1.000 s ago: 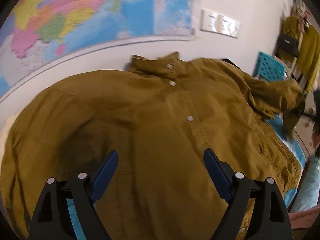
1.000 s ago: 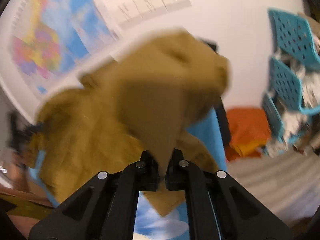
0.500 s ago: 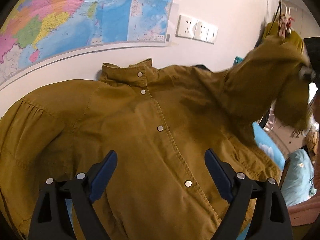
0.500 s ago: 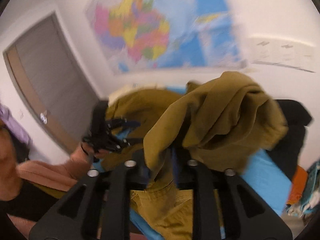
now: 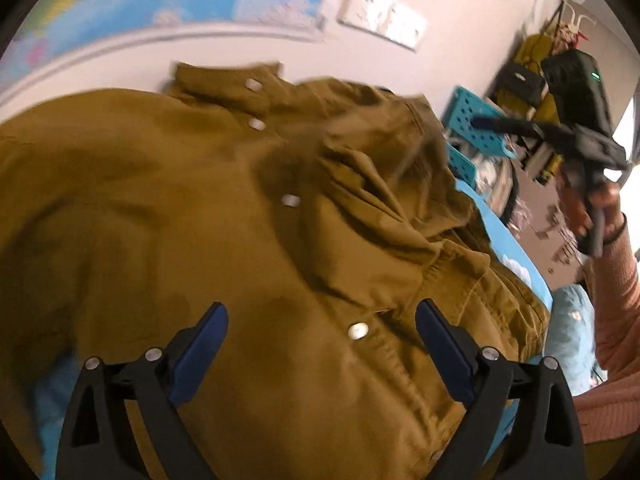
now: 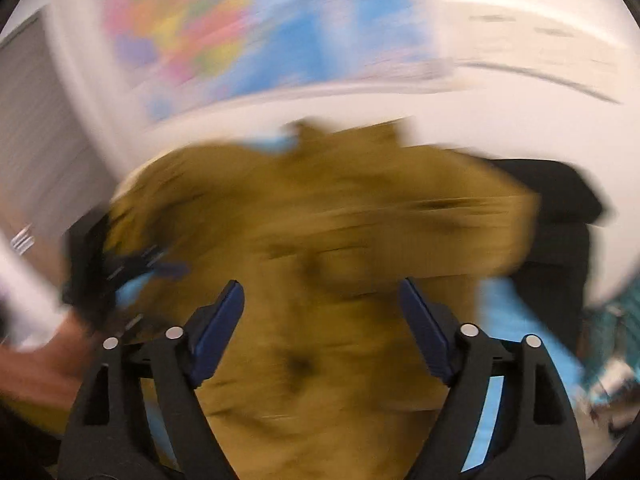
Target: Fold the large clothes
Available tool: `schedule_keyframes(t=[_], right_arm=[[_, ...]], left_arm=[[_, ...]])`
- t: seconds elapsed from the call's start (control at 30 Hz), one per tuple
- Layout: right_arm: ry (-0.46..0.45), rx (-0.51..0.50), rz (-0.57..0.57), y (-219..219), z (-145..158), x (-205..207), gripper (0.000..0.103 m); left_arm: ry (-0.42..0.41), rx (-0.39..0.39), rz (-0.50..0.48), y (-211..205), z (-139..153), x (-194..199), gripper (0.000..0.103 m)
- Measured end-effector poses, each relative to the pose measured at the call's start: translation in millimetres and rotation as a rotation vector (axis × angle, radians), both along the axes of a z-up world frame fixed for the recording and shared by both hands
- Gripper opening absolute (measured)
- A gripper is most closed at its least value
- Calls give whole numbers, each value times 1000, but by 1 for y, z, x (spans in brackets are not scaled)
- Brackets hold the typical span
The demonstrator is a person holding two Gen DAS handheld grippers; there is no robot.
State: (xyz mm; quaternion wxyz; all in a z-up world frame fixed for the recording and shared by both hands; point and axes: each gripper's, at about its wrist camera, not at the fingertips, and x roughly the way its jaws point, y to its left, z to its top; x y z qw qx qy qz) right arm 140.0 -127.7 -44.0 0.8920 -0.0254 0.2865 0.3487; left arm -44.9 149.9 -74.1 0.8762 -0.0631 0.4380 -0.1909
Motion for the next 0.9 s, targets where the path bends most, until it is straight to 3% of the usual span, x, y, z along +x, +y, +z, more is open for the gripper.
schedule_keyframes(t=[0.03,0.17,0.2,0.23,0.27,0.3,0.33,0.37,0.4,0.43,0.5,0.53,0.57,0.6,0.63,0.67,0.73,0.77,0.83,0.9], right_arm=[[25,12,-60,-14,-11,15,84],[149,60,-131,-32,-54,59,86],[168,69,-131,-32,-63,67,86],[193,100,-118,-33,-71,76,86],[208,137,-97,-33,-77,83,84],[214,156,-78,-37,-81,88,69],[238,194,-37,-38,-85,94,50],[263,233,-26,-42,-88,98,17],[270,272,-34,-50,-85,96,14],[288,341,-39,-62,-85,99,11],[340,483,-104,-94,-91,105,11],[357,512,-129,-102,-96,107,11],[367,513,-157,-108,-100,108,10],[373,476,-177,-107,-105,108,11],[381,457,-170,-104,-107,108,12],[384,439,-170,-101,-110,105,15],[354,412,-244,-103,-106,96,31],[317,397,-275,-106,-100,87,38],[189,359,-305,-104,-84,56,39],[72,333,-197,-87,-70,14,50]], left_arm=[[8,-1,-27,-10,-5,6,92],[44,72,-55,-44,-25,35,90],[62,78,-56,-48,-30,42,86],[88,69,-65,-52,-36,51,66],[107,58,-71,-53,-39,57,56],[120,51,-63,-52,-41,63,50],[130,27,-66,-49,-40,68,29],[145,-36,-73,-43,-37,72,14],[157,-115,-68,-33,-31,75,12],[158,-168,-55,-25,-27,77,13],[149,-232,44,2,-20,80,27],[137,-206,100,10,-19,80,42],[116,-158,155,18,-17,78,51],[94,-124,179,22,-14,75,51],[82,-113,173,22,-12,71,53],[68,-101,152,20,-10,66,61],[-5,-34,89,2,-2,48,74],[-33,7,48,-9,-1,40,79],[-65,93,-29,-35,-2,27,80],[-60,125,-63,-48,-8,20,80]])
